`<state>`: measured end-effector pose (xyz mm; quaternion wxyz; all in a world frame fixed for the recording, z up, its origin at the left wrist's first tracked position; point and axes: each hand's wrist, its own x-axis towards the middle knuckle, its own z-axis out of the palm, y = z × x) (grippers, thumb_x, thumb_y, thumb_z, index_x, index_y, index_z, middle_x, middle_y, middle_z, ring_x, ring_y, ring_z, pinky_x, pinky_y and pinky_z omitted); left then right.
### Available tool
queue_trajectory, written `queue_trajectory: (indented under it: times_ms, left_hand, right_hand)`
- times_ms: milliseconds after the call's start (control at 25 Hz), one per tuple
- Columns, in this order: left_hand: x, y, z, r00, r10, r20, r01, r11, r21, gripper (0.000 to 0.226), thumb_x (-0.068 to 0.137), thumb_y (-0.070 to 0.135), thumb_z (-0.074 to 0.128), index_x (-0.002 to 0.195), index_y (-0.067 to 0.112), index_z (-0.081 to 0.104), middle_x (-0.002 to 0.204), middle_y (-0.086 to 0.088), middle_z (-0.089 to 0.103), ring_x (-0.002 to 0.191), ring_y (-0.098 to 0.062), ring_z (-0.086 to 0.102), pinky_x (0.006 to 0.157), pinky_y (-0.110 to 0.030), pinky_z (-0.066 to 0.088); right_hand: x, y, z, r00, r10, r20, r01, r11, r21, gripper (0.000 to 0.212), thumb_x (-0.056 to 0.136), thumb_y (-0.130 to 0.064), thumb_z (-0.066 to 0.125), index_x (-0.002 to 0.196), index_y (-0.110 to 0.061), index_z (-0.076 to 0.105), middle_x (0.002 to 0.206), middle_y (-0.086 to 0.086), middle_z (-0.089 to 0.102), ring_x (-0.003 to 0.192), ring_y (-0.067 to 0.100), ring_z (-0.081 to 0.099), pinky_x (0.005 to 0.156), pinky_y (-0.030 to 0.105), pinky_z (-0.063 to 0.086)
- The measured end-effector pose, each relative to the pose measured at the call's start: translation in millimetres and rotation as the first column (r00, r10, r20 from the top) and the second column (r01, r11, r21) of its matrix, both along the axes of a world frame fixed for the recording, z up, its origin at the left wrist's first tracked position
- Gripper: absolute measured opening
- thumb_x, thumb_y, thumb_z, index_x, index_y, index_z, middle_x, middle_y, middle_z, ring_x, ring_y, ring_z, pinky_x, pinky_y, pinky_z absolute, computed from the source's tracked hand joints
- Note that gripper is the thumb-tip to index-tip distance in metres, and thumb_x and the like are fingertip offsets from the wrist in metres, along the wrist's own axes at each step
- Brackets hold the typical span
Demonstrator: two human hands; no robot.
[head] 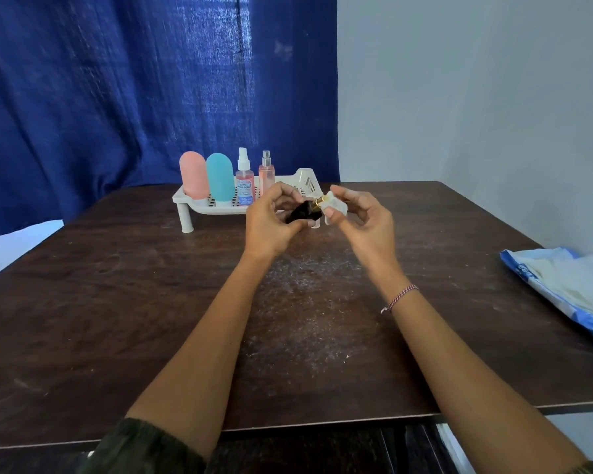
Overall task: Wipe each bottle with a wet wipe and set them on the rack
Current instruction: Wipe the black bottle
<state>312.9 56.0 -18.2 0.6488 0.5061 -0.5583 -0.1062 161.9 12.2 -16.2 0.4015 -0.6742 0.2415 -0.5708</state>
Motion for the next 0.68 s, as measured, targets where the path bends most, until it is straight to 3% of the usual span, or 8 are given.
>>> queue_trajectory:
  times_ms: [120,200,320,400,480,560,680]
  left_hand:
    - [-1.3,0.1,0.7,0.992,0.061,0.114,-0.058,0.998,-0.030,0.038,0.064,-0.002,0.082,0.088,0.014,0.057,0.089,0.010,0.063,0.087,0.001,0.063,0.082,-0.015,0.052]
    - [-2.7,0.5,1.2,0.990,0.060,0.125,-0.057,0.998,-0.023,0.038,0.065,-0.001,0.082,0.089,0.015,0.056,0.091,0.010,0.063,0.091,-0.001,0.063,0.084,-0.018,0.053]
    - [-7.0,0.0,1.2,0.998,-0.063,-0.015,0.063,0.997,0.035,0.045,0.068,-0.003,0.079,0.101,0.016,0.056,0.096,0.006,0.066,0.095,-0.005,0.066,0.089,-0.025,0.054]
    - [-8.6,-0.6,1.0,0.978,-0.160,-0.133,0.166,0.986,0.032,0.056,0.071,-0.006,0.076,0.118,0.016,0.053,0.100,0.005,0.067,0.097,-0.006,0.067,0.088,-0.023,0.053]
    - [-7.9,-1.8,0.5,0.946,-0.217,-0.240,0.223,0.975,-0.005,0.063,0.074,-0.007,0.073,0.128,0.016,0.048,0.109,-0.003,0.067,0.102,-0.010,0.066,0.088,-0.024,0.053]
    - [-5.3,-1.3,0.7,0.891,-0.258,-0.373,0.262,0.964,-0.043,0.064,0.079,-0.006,0.069,0.134,0.017,0.046,0.113,-0.010,0.067,0.105,-0.018,0.065,0.088,-0.034,0.055]
    - [-2.1,-1.8,0.0,0.804,-0.324,-0.499,0.320,0.942,-0.097,0.056,0.086,-0.001,0.062,0.135,0.020,0.046,0.103,0.004,0.073,0.103,-0.015,0.066,0.088,-0.041,0.055]
  right_hand:
    - [0.7,0.1,-1.4,0.991,-0.092,-0.101,0.078,0.988,-0.133,0.035,0.080,-0.014,0.071,0.114,-0.013,0.064,0.109,0.002,0.061,0.101,0.011,0.060,0.081,0.018,0.052]
    - [0.7,-1.6,-1.1,0.993,-0.100,-0.069,0.093,0.991,-0.095,0.032,0.080,-0.014,0.071,0.111,-0.013,0.066,0.108,0.001,0.064,0.100,0.010,0.060,0.081,0.017,0.051]
    - [0.2,-4.7,-0.3,0.999,-0.023,0.032,0.022,0.999,0.045,0.027,0.080,-0.009,0.070,0.107,-0.012,0.069,0.106,0.001,0.067,0.097,0.006,0.063,0.082,0.016,0.050]
    - [0.2,-5.6,-0.9,0.998,0.012,0.063,-0.018,0.996,0.082,0.025,0.080,-0.007,0.070,0.104,-0.012,0.069,0.105,0.002,0.068,0.097,0.007,0.063,0.081,0.017,0.050]
    - [0.0,-4.9,-1.5,0.998,0.024,0.052,-0.028,0.997,0.070,0.024,0.080,-0.007,0.070,0.103,-0.013,0.070,0.106,0.003,0.067,0.100,0.008,0.062,0.081,0.017,0.050]
    - [0.9,-4.3,-2.9,1.000,0.025,-0.006,-0.025,1.000,0.019,0.025,0.080,-0.008,0.070,0.104,-0.013,0.070,0.107,0.002,0.067,0.103,0.009,0.061,0.084,0.018,0.050]
    - [2.8,-1.8,-4.4,0.994,0.016,-0.106,-0.022,0.998,-0.051,0.026,0.080,-0.008,0.071,0.105,-0.015,0.069,0.109,-0.002,0.066,0.106,0.009,0.059,0.089,0.027,0.052]
